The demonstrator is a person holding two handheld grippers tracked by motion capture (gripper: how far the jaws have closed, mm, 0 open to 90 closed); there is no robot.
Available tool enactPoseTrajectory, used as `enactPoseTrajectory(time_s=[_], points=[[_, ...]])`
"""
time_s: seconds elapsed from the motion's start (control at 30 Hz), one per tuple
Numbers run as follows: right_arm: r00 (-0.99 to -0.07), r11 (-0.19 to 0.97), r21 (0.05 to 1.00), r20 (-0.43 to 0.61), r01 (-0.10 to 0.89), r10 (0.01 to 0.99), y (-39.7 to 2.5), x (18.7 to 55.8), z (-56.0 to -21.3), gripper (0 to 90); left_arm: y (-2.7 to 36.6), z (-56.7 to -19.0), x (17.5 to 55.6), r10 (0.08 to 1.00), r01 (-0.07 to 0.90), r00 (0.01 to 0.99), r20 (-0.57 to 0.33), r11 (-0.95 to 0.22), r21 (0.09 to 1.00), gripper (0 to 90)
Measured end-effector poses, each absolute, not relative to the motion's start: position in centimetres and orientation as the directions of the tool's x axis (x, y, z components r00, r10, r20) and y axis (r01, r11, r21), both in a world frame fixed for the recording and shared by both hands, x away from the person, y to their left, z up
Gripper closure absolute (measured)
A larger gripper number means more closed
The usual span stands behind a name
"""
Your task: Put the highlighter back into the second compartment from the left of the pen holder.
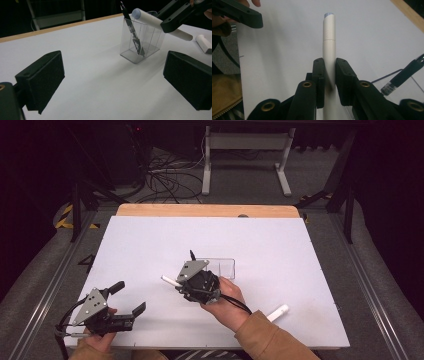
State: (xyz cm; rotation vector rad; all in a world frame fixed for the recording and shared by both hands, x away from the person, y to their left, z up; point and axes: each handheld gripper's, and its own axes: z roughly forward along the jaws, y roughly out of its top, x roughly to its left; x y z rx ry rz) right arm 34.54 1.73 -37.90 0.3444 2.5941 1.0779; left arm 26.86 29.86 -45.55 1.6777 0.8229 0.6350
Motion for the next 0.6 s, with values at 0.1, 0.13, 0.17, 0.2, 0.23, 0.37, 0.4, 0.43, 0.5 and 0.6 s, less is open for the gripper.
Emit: enactPoseTrajectory(time_s=[0.1, 0.13, 0.17, 0.2, 0.23, 0.37, 0.4, 0.43, 0.5, 0.6], points=[[-0.922, 0.664, 0.744, -0.200, 0.078, 0.333, 1.3, 34.5, -37.4, 78.6, 29.9, -45.5, 26.9, 0.790, 0.197, 0.614, -0.003, -0.150, 0.969, 4.3], [-0.921, 0.653, 0.754, -0.198, 0.076, 0.335, 1.1, 34.4, -37.2, 78.6, 29.9, -45.6, 26.9, 0.789, 0.197, 0.614, -0.003, -0.150, 0.969, 4.3], [-0.922, 0.646, 0.761, -0.201, 0.066, 0.331, 0.9, 34.3, -37.0, 78.6, 29.8, -45.5, 26.8, 0.790, 0.197, 0.614, -0.003, -0.149, 0.969, 4.3], [-0.923, 0.631, 0.773, -0.199, 0.059, 0.330, 0.7, 34.2, -36.8, 78.6, 29.8, -45.6, 26.8, 0.790, 0.196, 0.614, -0.003, -0.149, 0.969, 4.3], [-0.925, 0.624, 0.779, -0.197, 0.053, 0.324, 0.5, 34.2, -36.7, 78.6, 29.8, -45.6, 26.9, 0.789, 0.196, 0.614, -0.003, -0.150, 0.969, 4.4], [-0.928, 0.600, 0.799, -0.191, 0.042, 0.319, 0.1, 34.1, -36.4, 78.6, 29.8, -45.5, 26.9, 0.789, 0.197, 0.615, -0.002, -0.152, 0.969, 4.4], [-0.926, 0.587, 0.808, -0.192, 0.038, 0.325, 0.0, 34.0, -36.3, 78.6, 29.8, -45.5, 26.9, 0.789, 0.197, 0.614, -0.002, -0.151, 0.969, 4.4], [-0.927, 0.579, 0.815, -0.193, 0.032, 0.323, -0.2, 34.0, -36.3, 78.6, 29.8, -45.5, 26.9, 0.789, 0.197, 0.614, -0.002, -0.151, 0.969, 4.3], [-0.927, 0.560, 0.828, -0.186, 0.030, 0.325, -0.4, 34.1, -36.1, 78.6, 29.9, -45.5, 26.9, 0.789, 0.196, 0.615, 0.001, -0.154, 0.968, 4.3], [-0.925, 0.525, 0.850, -0.178, 0.027, 0.336, -0.9, 34.1, -35.9, 78.5, 29.8, -45.5, 26.9, 0.789, 0.197, 0.615, -0.001, -0.152, 0.969, 4.3]])
